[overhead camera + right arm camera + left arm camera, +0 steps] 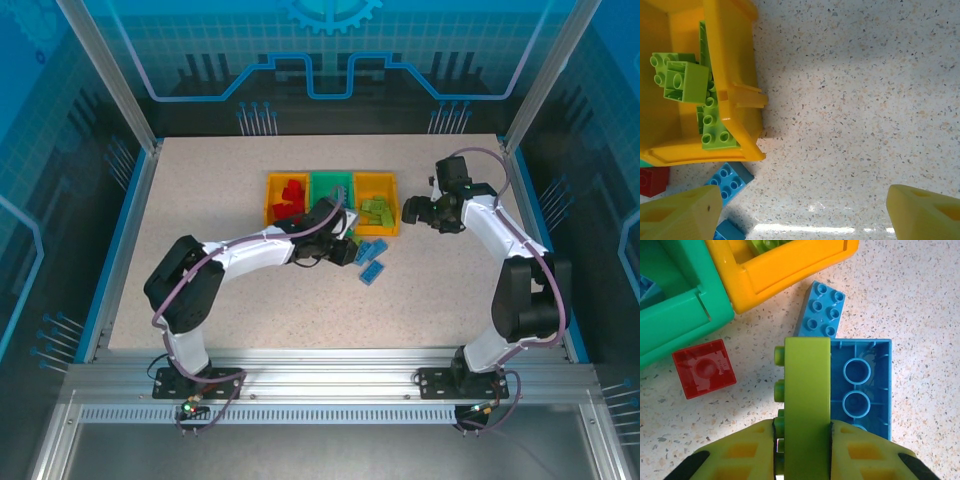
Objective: Sort the legos into containers by color
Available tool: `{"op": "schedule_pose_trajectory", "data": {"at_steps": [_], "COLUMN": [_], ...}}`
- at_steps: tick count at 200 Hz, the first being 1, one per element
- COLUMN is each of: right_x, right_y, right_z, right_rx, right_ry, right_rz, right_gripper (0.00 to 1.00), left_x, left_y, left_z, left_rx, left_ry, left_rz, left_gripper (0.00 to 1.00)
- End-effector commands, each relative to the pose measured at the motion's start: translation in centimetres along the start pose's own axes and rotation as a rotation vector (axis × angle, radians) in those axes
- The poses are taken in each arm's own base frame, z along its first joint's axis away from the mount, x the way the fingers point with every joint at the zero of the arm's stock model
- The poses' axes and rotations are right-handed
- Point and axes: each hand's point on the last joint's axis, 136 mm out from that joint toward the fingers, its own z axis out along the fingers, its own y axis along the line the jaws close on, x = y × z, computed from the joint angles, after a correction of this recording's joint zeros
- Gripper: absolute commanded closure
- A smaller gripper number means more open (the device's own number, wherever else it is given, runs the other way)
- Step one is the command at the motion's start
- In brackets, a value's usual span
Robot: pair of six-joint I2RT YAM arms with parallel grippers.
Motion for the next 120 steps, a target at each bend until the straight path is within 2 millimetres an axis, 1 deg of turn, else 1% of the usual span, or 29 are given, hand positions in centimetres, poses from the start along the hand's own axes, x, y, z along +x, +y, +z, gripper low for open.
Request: {"op": "schedule_pose_trajectory", "data": {"at_steps": [1, 12, 35, 56, 88, 120], "right_x": [0.7, 1.1, 2.0, 2.5, 3.1, 3.3], "right_y": [-0.2, -0.1, 0.6, 1.0, 1.0, 1.1], "right_z": [0.5, 0.8, 1.3, 1.5, 1.8, 2.1], "right_rx": [-0.02, -0.025, -0.035, -0.037, -0.036, -0.037], "right_ry": [0.015, 0.028, 0.045, 0.05, 0.057, 0.069], "right_rz": [0.007, 0.006, -0.002, -0.006, 0.0, -0.001], "right_gripper": [0.13, 0.14, 0.14, 0.14, 0.14, 0.14], "left_x": [-4.2, -5.4, -7.7, -9.9, -12.3, -13.8], "left_y": [-1.7, -1.8, -1.8, -1.3, 1.3, 2.8], "left_z": [-1.3, -1.2, -0.3, 0.4, 2.6, 4.1], "left_rx": [0.023, 0.028, 0.041, 0.027, -0.021, -0.049], "left_ry": [-0.109, -0.138, -0.175, -0.207, -0.203, -0.198], "left_rz": [0.023, 0.024, 0.007, -0.014, -0.075, -0.082], "left_gripper": [0.82, 0.83, 0.83, 0.82, 0.82, 0.82]}}
